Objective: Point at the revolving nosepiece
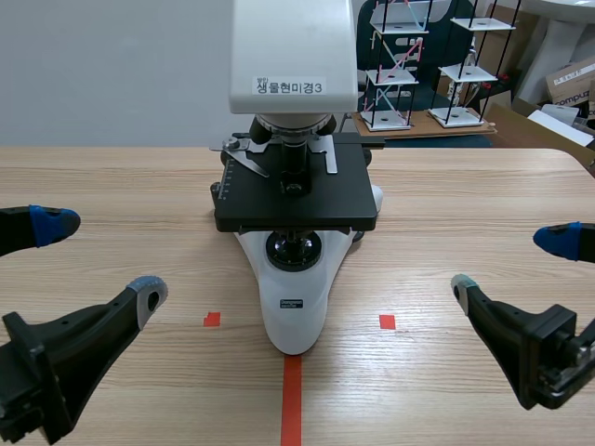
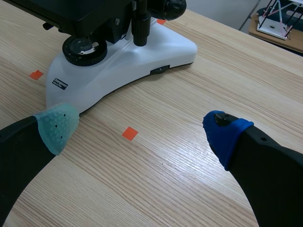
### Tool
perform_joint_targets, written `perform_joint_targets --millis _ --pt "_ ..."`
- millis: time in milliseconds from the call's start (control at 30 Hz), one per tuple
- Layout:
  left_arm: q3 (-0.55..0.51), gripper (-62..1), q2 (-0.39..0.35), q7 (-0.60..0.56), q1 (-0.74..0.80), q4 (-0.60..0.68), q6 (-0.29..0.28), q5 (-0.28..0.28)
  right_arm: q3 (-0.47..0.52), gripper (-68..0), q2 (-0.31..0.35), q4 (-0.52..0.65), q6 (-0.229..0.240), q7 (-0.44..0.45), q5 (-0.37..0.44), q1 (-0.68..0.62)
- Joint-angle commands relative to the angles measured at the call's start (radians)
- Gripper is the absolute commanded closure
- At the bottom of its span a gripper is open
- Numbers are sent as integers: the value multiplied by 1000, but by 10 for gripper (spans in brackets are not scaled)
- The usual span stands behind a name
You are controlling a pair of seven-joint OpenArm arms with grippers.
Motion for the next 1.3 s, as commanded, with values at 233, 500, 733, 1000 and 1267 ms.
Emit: perform_joint_targets --millis 233,500,733,1000,1267 --pt "0 -623 5 -11 0 6 -2 -6 9 -575 8 16 -3 18 7 0" --pt "0 -623 5 -11 0 6 -2 -6 9 -456 8 16 -4 32 7 0" --pt "0 -623 5 -11 0 6 -2 -6 9 -26 8 16 -8 68 7 40" --pt "0 -623 5 -11 0 6 -2 -6 3 0 8 -17 -18 109 6 207" --pt "0 -623 5 -11 0 6 -2 -6 -84 0 8 -153 24 120 -53 441"
